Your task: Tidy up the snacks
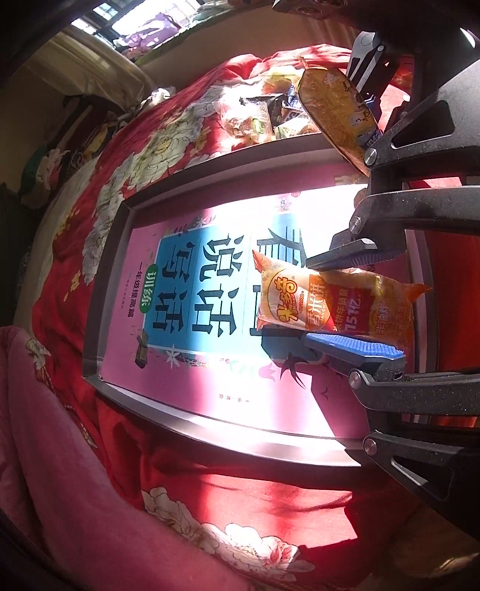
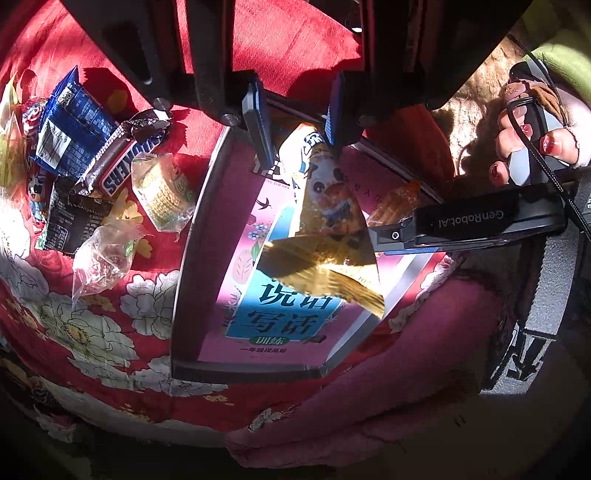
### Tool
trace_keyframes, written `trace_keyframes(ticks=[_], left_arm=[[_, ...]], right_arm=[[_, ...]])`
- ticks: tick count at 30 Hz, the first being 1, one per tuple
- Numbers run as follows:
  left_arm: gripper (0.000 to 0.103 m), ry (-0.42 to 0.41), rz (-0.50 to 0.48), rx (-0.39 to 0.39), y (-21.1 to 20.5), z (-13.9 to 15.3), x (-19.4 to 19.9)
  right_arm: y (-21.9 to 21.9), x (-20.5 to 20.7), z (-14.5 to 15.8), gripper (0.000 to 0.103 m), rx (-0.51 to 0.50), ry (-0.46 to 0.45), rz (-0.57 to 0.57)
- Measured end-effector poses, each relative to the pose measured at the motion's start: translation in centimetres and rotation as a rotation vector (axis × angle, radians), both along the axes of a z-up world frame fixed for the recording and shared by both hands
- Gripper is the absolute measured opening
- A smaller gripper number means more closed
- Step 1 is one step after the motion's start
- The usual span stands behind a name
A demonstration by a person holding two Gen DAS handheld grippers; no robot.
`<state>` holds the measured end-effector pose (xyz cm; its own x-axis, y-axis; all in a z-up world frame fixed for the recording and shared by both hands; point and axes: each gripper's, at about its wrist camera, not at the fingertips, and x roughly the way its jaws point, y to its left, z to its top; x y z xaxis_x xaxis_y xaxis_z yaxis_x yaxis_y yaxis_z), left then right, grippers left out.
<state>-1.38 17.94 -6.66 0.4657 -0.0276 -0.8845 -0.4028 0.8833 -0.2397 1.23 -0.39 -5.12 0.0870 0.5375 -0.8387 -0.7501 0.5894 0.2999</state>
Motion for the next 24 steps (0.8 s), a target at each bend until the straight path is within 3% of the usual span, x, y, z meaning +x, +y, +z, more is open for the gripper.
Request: trace_keyframes(ticks=[13, 24], left_arm=[[0.035, -0.013, -0.012, -0.017, -0.4, 0.3, 0.1], [0.048, -0.069, -0.019, -0.026, -0.7, 1.7, -0.1]], right_arm=[[-0.7, -0.2, 0.7, 0.029, 0.021, -0.019, -0.009], [-2.4, 0.4, 1.7, 0.035, 0.06, -0.035, -0.063]])
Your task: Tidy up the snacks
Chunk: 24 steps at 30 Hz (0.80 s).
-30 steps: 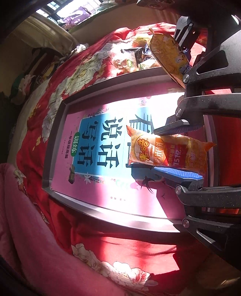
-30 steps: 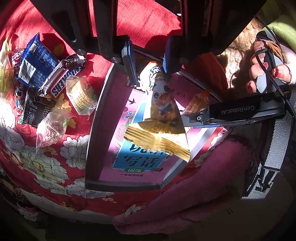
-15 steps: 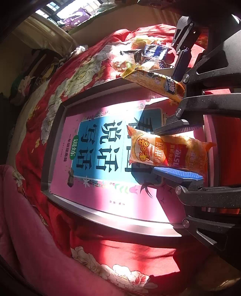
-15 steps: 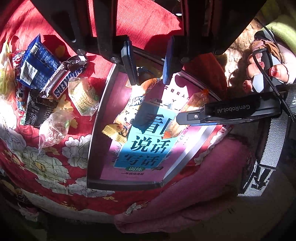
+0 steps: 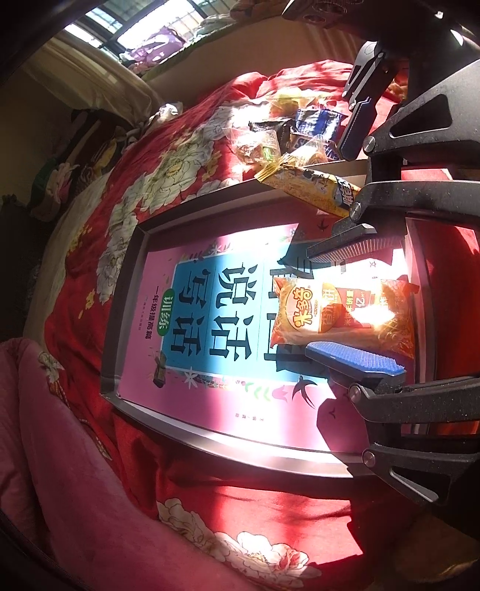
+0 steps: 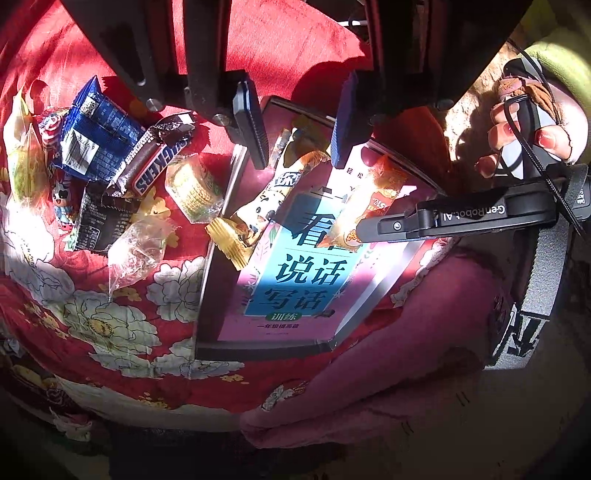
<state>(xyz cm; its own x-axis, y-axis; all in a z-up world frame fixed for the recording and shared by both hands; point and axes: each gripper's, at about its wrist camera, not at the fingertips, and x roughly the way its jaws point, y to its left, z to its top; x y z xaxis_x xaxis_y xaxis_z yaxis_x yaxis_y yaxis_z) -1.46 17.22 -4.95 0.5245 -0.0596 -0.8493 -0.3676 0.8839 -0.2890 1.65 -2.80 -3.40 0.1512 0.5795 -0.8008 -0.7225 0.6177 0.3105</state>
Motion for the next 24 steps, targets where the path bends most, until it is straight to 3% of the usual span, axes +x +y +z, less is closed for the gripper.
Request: trace_keyframes(ticks=[12, 24], left_arm=[[0.063, -0.057, -0.012, 0.013, -0.8, 2.0, 0.0], [0.066, -0.091, -0.045, 0.023, -2.6, 3.7, 0.1]], right_arm=[[-2.2, 0.0, 2.2, 0.045, 0.047, -0.109, -0.069], [-6.1, 0.7, 4.0, 0.054, 0.09, -0.186, -0.175]])
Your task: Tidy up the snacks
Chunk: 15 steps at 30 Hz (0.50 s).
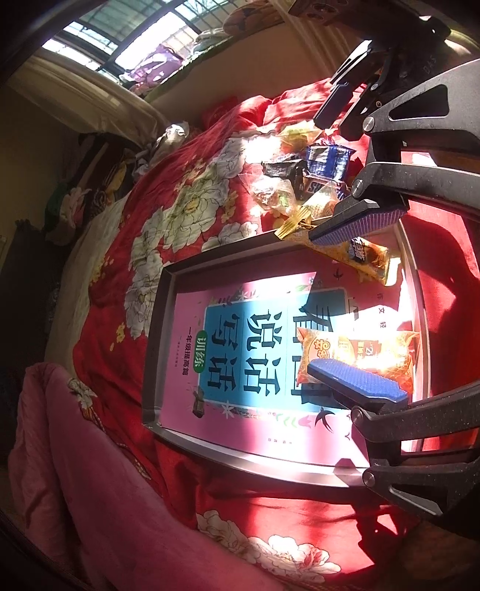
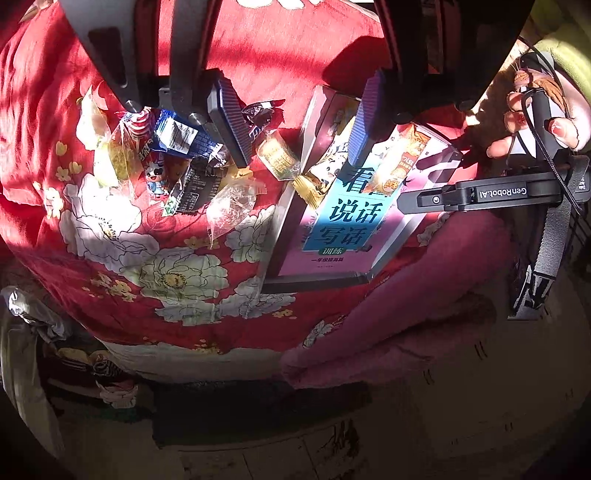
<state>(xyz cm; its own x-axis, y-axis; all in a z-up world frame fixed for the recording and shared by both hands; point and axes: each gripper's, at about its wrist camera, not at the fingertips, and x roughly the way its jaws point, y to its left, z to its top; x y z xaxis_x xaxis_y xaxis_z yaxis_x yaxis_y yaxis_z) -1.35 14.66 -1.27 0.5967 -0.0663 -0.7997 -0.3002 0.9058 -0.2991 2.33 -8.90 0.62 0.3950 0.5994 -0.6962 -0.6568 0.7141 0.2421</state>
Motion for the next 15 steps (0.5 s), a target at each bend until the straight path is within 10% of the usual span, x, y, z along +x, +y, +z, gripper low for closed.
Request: trace_keyframes(ticks=[15], left_arm=[[0.066, -0.009, -0.084, 0.004, -3.7, 1.0, 1.9]], right_arm=[[-4.9, 1.0, 0.2, 0.055, 0.013, -0.031, -0.122]])
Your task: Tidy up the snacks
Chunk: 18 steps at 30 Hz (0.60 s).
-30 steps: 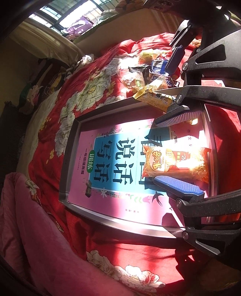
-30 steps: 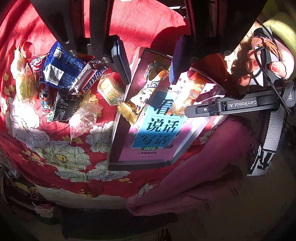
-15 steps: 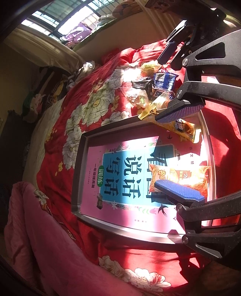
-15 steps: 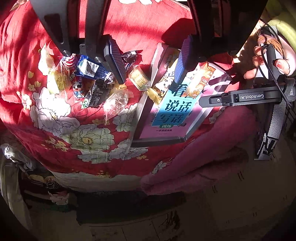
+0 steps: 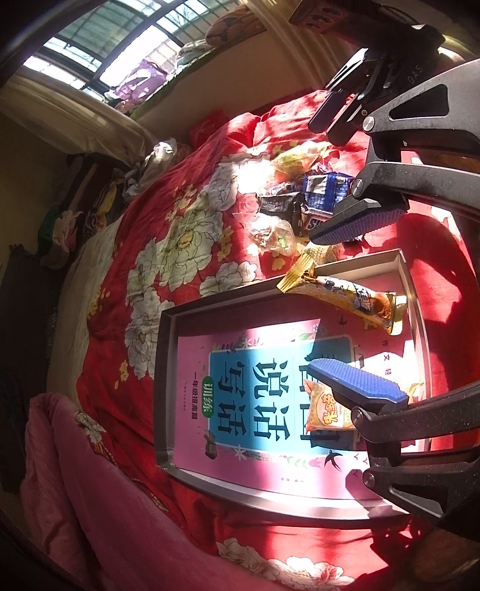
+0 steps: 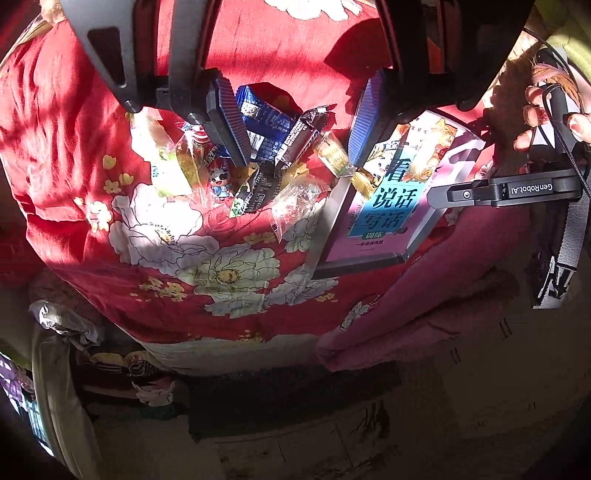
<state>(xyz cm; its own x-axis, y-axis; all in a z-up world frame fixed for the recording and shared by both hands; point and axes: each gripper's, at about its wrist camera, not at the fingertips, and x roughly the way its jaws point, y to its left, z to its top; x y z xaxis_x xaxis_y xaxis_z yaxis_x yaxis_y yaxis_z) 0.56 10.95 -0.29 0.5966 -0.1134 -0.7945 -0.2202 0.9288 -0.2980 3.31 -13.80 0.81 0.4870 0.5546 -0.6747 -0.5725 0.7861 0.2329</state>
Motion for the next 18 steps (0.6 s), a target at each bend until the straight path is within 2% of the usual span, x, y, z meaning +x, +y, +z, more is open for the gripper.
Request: trace_keyframes(ticks=[18], left_arm=[[0.066, 0.037, -0.076, 0.016, -3.6, -0.5, 3.5]], right_arm=[[-6.0, 3.8, -2.3, 0.056, -0.002, 0.038, -0.17]])
